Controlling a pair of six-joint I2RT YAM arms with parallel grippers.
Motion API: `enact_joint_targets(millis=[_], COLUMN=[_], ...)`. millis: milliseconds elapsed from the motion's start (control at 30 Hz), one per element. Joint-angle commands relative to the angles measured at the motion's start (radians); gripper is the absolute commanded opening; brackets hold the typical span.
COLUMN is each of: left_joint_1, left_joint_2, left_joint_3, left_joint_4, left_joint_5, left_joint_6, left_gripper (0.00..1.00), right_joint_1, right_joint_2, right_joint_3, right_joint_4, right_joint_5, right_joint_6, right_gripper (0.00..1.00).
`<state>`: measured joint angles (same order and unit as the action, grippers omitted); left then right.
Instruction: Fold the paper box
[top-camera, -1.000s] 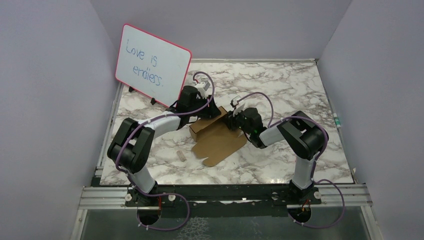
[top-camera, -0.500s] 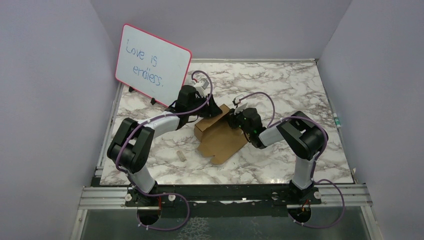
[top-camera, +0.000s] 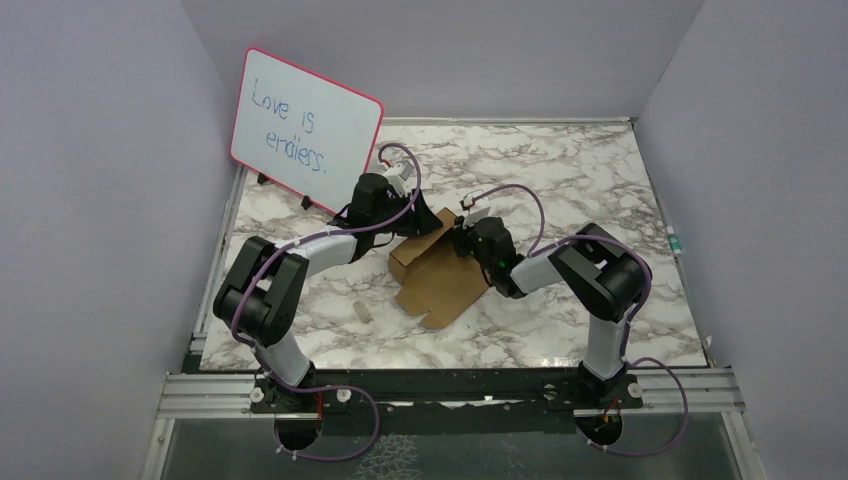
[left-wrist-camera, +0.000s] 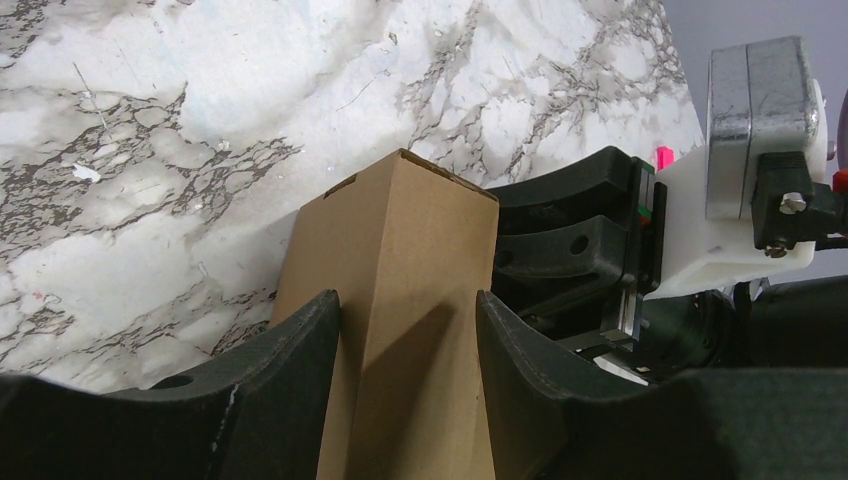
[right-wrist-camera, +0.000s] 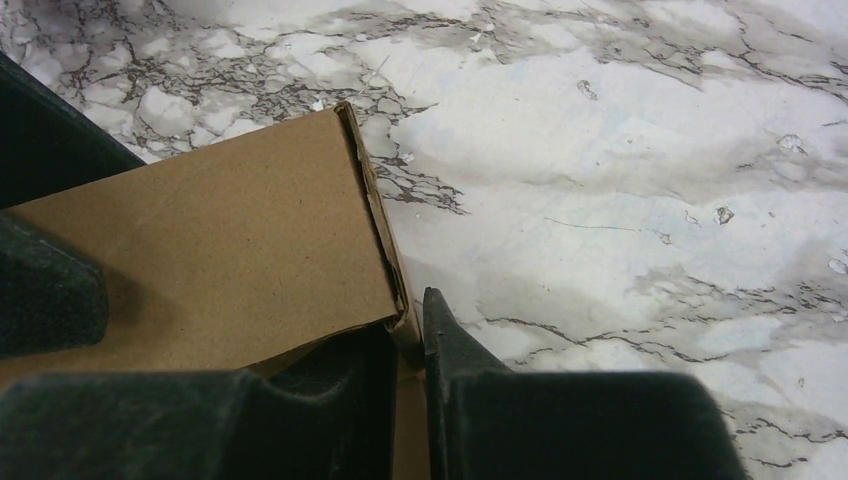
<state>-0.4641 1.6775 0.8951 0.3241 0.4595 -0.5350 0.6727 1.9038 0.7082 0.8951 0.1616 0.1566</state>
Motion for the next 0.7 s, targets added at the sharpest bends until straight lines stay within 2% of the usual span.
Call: enact_joint_targets(millis=[0,333,467,667], left_joint_1=[-0.016,-0.016,-0.015,-0.015], left_joint_2=[-0.034,-0.068,-0.089,-0.165], left_joint_3=[-0.026,-0.047,-0.034,0.008], left_joint_4=[-0.007,-0.045,-0.11,-0.262], left_joint_5=[0.102,0.055,-0.022,-0.215], left_joint_6=[-0.03,-0.006,0.026,0.097], left_gripper=[0.53,0.53,0.55,0.61], right_joint_1=[0.001,0.001,0.001,0.001], right_joint_2=[0.017,0.001,-0.006,-0.064], right_joint_3=[0.029,0.02,0.01,-0.041], right_joint_4=[-0.004,0.052,0.068,0.047], right_joint_5=[0.107,-0.005,-0.056,-0.065], right_joint_6=[0.051,0.068,0.03,0.008], right_gripper=[0.15,0.21,0.32,0.49])
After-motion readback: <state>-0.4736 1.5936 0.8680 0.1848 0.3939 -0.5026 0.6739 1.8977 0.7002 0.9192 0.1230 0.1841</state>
